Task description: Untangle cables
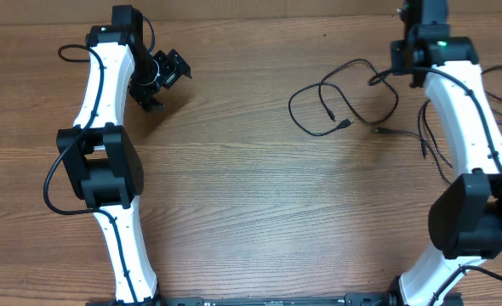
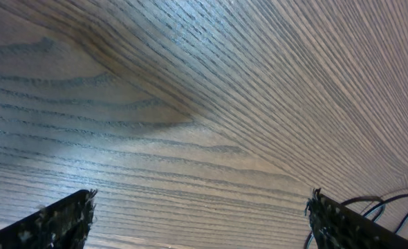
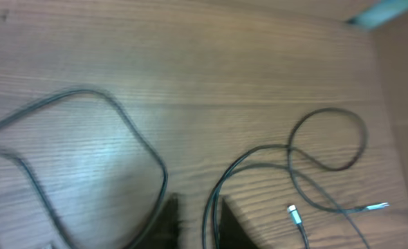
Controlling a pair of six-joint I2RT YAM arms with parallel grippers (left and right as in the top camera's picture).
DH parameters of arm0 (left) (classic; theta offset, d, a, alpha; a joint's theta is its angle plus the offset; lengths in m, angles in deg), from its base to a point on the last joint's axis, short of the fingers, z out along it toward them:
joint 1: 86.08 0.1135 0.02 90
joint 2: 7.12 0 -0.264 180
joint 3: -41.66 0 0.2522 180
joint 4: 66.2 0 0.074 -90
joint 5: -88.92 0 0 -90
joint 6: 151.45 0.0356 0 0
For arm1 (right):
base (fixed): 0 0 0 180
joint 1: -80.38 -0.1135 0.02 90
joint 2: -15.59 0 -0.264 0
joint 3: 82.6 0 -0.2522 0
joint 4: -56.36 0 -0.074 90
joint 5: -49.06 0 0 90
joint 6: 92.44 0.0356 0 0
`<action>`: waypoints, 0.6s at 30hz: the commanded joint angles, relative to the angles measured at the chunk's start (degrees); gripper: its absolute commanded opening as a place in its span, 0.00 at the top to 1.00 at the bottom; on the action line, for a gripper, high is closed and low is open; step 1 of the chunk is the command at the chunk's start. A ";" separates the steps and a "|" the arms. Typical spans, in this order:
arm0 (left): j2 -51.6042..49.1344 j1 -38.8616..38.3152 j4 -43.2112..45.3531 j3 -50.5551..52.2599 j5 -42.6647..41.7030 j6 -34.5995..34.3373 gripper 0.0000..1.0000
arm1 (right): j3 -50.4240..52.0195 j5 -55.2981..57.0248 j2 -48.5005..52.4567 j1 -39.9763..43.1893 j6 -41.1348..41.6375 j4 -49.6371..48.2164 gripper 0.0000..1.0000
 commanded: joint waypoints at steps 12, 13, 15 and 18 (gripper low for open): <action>0.42 -0.07 -0.04 0.33 0.20 1.29 0.00 | 2.82 -29.46 5.90 -0.90 -17.86 5.44 0.21; 0.42 -0.07 -0.04 0.33 0.20 1.29 0.00 | 2.84 -29.44 6.73 -0.90 -19.26 5.79 0.20; 0.42 -0.07 -0.04 0.33 0.22 1.29 0.01 | 2.84 -29.46 8.59 -0.90 -20.81 5.81 0.18; 0.42 -0.07 -0.02 0.33 0.22 1.29 0.00 | 2.84 -29.46 11.21 -0.90 -22.84 5.75 0.17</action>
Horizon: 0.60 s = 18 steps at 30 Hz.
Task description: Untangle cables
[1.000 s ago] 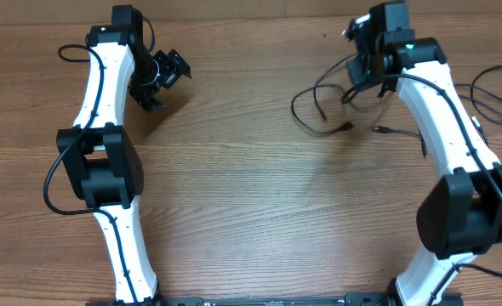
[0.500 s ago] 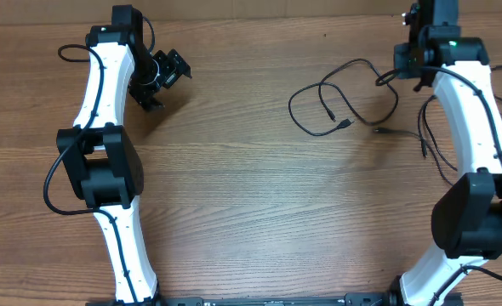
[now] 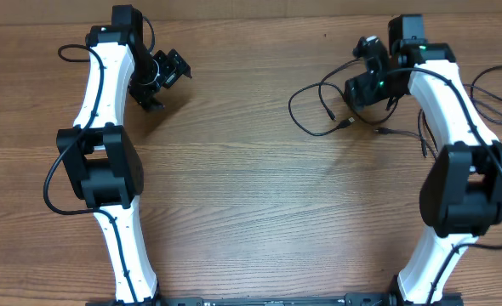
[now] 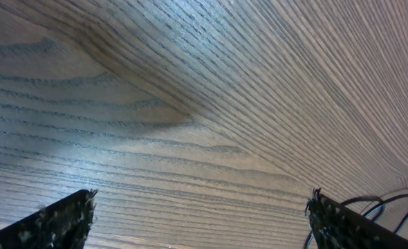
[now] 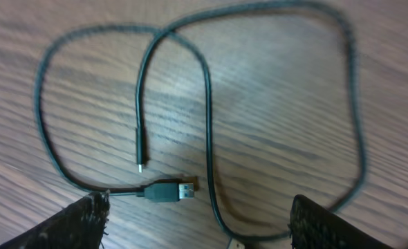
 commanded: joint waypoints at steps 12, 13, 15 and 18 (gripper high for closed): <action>0.42 -0.07 -0.04 0.33 0.22 1.31 0.00 | 0.59 -8.94 9.22 0.11 -9.29 0.46 0.16; 0.42 -0.07 -0.04 0.33 0.20 1.31 0.00 | 0.66 -10.12 9.40 0.11 -9.29 0.68 0.16; 0.42 -0.07 -0.04 0.33 0.22 1.31 0.00 | 1.05 -13.05 9.70 0.09 -9.31 0.85 0.16; 0.42 -0.07 -0.04 0.33 0.20 1.31 0.00 | 1.49 -15.93 9.94 0.09 -9.29 0.98 0.16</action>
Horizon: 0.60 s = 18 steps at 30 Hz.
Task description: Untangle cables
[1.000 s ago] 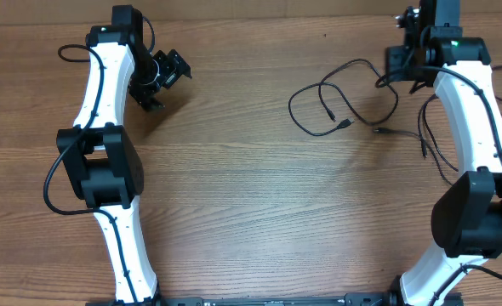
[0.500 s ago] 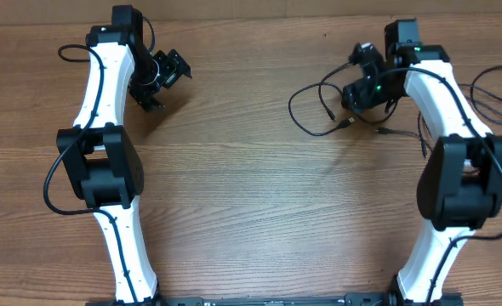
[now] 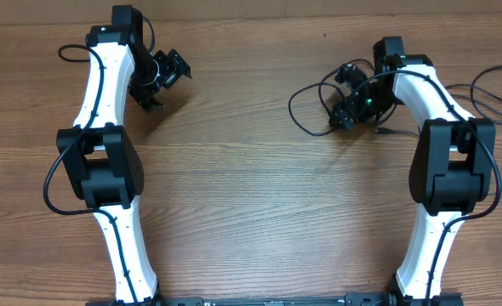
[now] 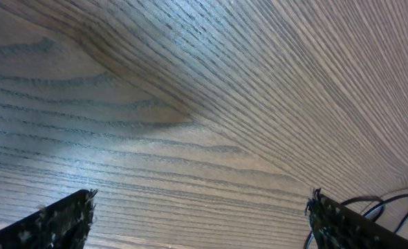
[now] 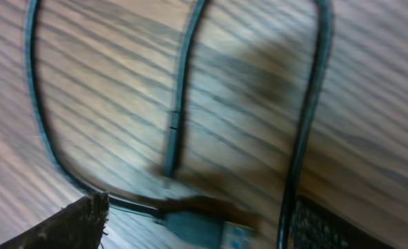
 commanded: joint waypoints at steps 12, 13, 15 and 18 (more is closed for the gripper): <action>0.42 -0.07 -0.04 0.33 0.24 1.29 0.00 | 4.85 -5.97 0.61 -0.59 -0.74 0.09 0.18; 0.42 -0.07 -0.04 0.33 0.24 1.29 0.00 | 4.98 -5.99 0.61 -0.81 -0.74 0.09 0.18; 0.42 -0.07 -0.04 0.33 0.22 1.29 0.00 | 5.03 -5.97 0.61 -1.40 -0.74 0.09 0.21; 0.42 -0.07 -0.04 0.33 0.24 1.29 0.00 | 5.03 -5.95 0.61 -2.73 -1.70 0.13 0.27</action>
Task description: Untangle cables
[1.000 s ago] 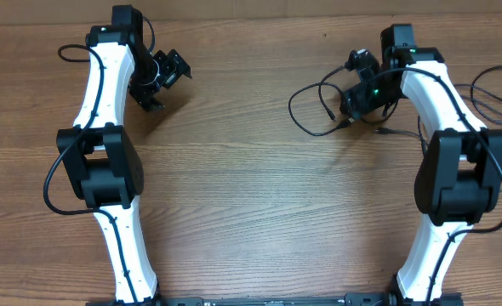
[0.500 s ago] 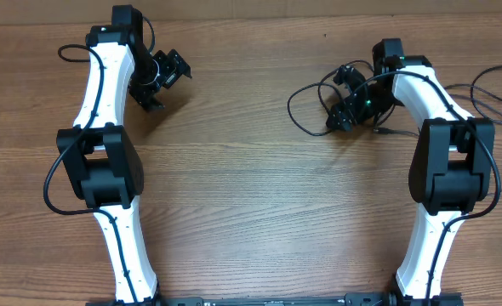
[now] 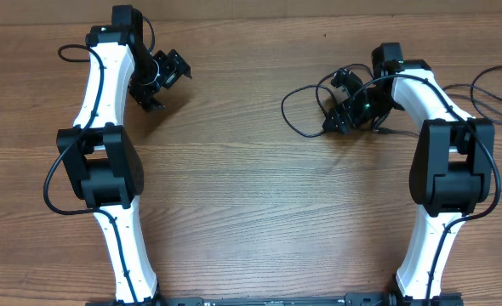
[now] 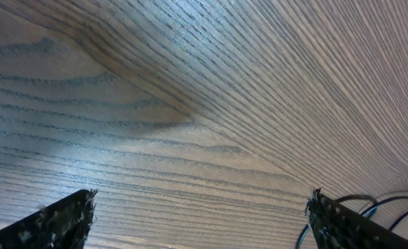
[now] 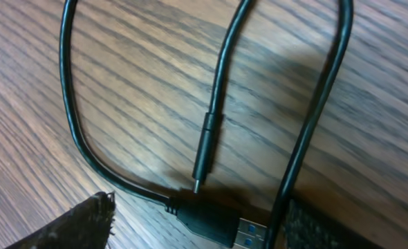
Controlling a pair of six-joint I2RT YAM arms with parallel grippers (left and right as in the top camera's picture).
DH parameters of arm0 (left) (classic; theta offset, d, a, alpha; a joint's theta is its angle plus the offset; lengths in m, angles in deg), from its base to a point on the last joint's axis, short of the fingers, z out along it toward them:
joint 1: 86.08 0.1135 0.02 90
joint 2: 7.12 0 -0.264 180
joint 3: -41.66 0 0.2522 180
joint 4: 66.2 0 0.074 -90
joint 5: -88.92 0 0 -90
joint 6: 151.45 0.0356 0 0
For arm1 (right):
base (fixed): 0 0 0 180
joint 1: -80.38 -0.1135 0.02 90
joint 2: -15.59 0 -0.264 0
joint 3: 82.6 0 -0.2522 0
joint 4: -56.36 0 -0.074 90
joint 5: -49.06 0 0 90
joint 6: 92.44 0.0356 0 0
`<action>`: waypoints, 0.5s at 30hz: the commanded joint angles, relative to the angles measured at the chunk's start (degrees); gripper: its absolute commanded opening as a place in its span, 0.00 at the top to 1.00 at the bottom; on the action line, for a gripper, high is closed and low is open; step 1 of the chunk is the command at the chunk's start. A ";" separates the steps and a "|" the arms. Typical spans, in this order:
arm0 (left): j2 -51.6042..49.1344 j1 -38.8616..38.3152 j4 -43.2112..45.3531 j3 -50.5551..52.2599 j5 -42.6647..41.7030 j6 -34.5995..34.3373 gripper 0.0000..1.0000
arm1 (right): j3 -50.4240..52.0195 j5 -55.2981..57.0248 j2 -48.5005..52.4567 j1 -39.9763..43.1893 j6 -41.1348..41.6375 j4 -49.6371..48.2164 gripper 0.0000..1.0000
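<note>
Thin black cables (image 3: 306, 106) lie looped and crossed on the wooden table at the back right. My right gripper (image 3: 340, 117) is low over them and open. In the right wrist view its fingers (image 5: 86, 221) stand wide apart around a black USB plug (image 5: 218, 220) and one cable strand (image 5: 314, 131). A small connector end (image 5: 207, 149) points at the plug. My left gripper (image 3: 162, 81) hangs open at the back left, far from the cables, with nothing between its fingers (image 4: 59, 221).
More dark cables (image 3: 489, 89) trail off the table's right side behind the right arm. A cable loop (image 4: 384, 204) shows at the bottom right of the left wrist view. The bare wood table (image 3: 251, 195) spans the middle and front.
My right gripper has come lower and a little to the left, so the USB plug now lies between its open fingers. The cable loop has shifted slightly left. The left arm has not moved.
My right gripper was first at the far back right, fingers close together, away from the loops. Then it stood open above the loops, then lower over the connector ends, and now it is around the USB plug. The left gripper stayed open at the back left throughout.
</note>
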 commanded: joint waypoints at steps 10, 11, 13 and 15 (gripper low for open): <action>0.42 -0.07 -0.04 0.33 0.20 1.29 0.00 | 2.23 9.75 1.05 -7.04 -2.43 1.03 0.39; 0.42 -0.07 -0.04 0.33 0.22 1.29 0.00 | 2.23 9.92 1.05 -7.43 -2.43 1.22 0.41; 0.42 -0.07 -0.04 0.33 0.22 1.29 0.00 | 2.23 9.90 1.05 -8.00 -2.43 1.51 0.48; 0.42 -0.07 -0.04 0.33 0.22 1.29 0.00 | 2.23 9.90 1.05 -8.48 -2.43 1.57 0.57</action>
